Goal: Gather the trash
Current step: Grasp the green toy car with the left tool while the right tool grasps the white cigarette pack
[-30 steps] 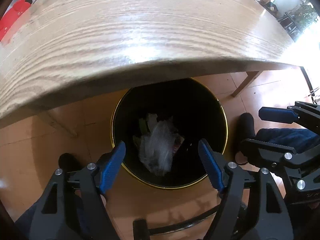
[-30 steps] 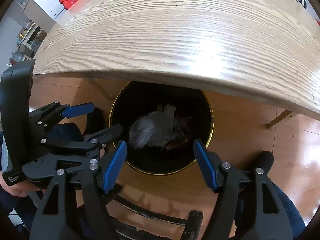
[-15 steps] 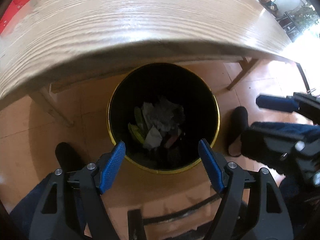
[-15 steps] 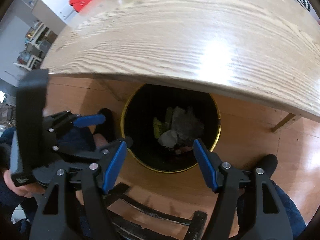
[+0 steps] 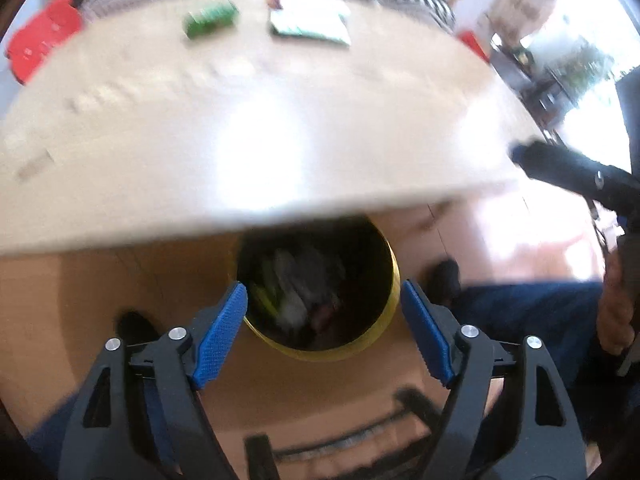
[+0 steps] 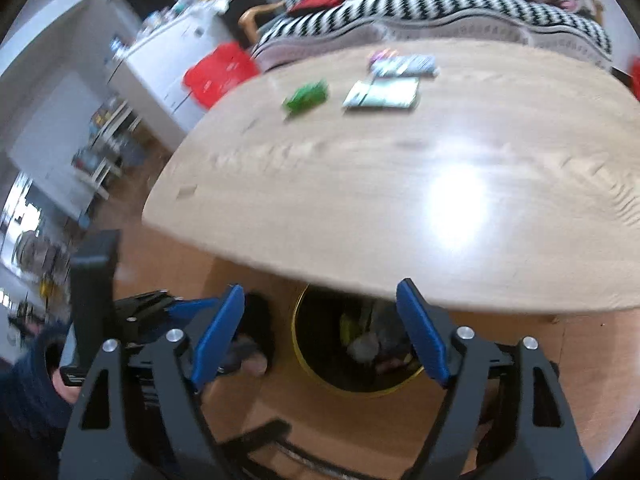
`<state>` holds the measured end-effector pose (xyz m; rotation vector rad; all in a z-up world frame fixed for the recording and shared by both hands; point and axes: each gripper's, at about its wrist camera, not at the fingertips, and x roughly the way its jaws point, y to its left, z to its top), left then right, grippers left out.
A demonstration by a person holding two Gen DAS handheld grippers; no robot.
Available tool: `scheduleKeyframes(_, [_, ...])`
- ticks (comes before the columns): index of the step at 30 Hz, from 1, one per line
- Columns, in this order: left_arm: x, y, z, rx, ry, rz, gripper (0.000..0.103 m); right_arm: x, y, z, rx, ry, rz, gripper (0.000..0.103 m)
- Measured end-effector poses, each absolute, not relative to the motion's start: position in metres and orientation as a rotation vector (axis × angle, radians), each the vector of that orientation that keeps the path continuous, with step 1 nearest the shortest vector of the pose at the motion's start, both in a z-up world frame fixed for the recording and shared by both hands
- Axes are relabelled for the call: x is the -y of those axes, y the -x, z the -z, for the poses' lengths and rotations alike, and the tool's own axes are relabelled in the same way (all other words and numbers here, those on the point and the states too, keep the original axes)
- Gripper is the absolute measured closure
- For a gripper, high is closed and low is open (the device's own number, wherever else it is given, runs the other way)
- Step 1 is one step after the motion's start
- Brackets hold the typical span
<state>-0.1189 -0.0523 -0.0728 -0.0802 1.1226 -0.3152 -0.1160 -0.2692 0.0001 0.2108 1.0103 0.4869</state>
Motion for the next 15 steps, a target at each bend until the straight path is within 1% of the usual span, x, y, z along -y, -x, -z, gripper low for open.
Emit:
scheduleKeyframes(1, [0.047, 0.109, 0.064, -1.094, 0.085, 0.293, 0.023, 0.272, 0.105, -0.006, -0.994, -0.220, -0.457, 0.018])
scheduleKeyframes(3, [0.035, 0.084, 0.046, -1.026, 0.079, 0.236, 0.015, 0.276, 0.086, -0.013, -0.972, -0.247, -0.426, 0.015])
scheduleKeyframes(5, [0.025, 0.059, 0.032, -0.972, 0.071, 0.162, 0.010, 0.276, 0.061, -0.019, -0.962, -0.273, -0.397, 0.010])
scheduleKeyframes(6, [0.022, 0.050, 0.027, -0.952, 0.072, 0.143, 0.009, 0.277, 0.049, -0.019, -0.959, -0.287, -0.386, 0.008])
scheduleKeyframes(8, [0.014, 0.021, 0.019, -0.916, 0.070, 0.088, 0.007, 0.275, 0.020, -0.018, -0.965, -0.319, -0.364, 0.008])
scheduleKeyframes(10, [0.007, -0.006, 0.016, -0.915, 0.070, 0.056, 0.007, 0.275, -0.007, -0.013, -0.983, -0.348, -0.336, 0.007])
scheduleKeyframes(15, [0.015, -0.072, 0.021, -0.910, -0.039, 0.041, 0.007, 0.261, -0.076, 0.013, -1.052, -0.397, -0.312, 0.007])
